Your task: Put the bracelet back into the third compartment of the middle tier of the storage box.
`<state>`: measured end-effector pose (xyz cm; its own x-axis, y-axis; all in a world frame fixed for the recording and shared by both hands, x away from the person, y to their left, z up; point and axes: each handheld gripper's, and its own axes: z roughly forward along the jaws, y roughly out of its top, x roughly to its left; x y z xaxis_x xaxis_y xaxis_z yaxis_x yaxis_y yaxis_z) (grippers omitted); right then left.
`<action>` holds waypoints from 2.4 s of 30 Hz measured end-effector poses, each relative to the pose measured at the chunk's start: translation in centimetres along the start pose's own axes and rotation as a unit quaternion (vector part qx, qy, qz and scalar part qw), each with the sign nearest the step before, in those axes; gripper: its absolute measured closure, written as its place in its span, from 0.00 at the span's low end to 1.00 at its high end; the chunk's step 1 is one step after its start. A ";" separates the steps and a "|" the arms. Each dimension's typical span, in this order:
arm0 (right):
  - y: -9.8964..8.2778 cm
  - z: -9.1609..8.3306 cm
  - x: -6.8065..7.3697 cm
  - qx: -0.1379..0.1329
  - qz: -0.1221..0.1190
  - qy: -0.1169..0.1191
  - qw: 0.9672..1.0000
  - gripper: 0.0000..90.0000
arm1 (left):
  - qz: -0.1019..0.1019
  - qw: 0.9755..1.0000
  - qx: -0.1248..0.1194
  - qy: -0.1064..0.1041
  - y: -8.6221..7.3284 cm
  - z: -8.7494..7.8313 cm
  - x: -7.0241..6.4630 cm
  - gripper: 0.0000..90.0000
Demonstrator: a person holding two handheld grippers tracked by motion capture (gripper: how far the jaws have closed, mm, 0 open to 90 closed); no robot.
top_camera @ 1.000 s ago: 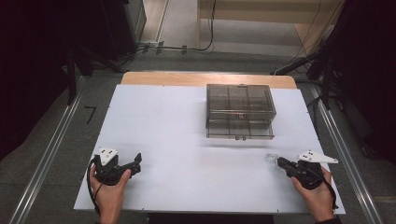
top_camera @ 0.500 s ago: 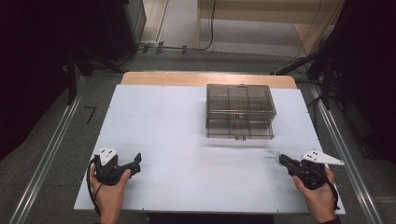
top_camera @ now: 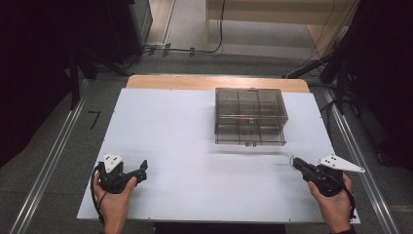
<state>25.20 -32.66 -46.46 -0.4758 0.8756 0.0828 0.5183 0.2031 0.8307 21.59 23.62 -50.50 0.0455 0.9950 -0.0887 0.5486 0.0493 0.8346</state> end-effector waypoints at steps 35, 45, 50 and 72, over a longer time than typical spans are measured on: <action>1.9 0.8 0.5 -0.037 0.006 -0.002 0.999 0.93 | 0.000 1.000 0.000 -0.001 0.0 0.1 0.0 0.05; 2.6 1.7 0.8 -0.041 0.005 -0.002 0.999 0.93 | 0.000 1.000 0.000 -0.002 0.0 0.0 0.1 0.05; 2.8 1.8 0.8 -0.044 0.006 -0.004 0.999 0.93 | -0.001 1.000 0.000 -0.002 0.0 0.0 0.1 0.05; 3.8 3.3 0.9 -0.049 0.006 -0.007 0.999 0.93 | 0.000 1.000 0.002 -0.003 0.0 0.2 0.0 0.05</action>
<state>29.07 -29.64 -45.01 -0.4606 0.8835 0.0860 0.4517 0.1499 0.8795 21.73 23.62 -50.57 0.0502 0.9945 -0.0917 0.5513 0.0489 0.8328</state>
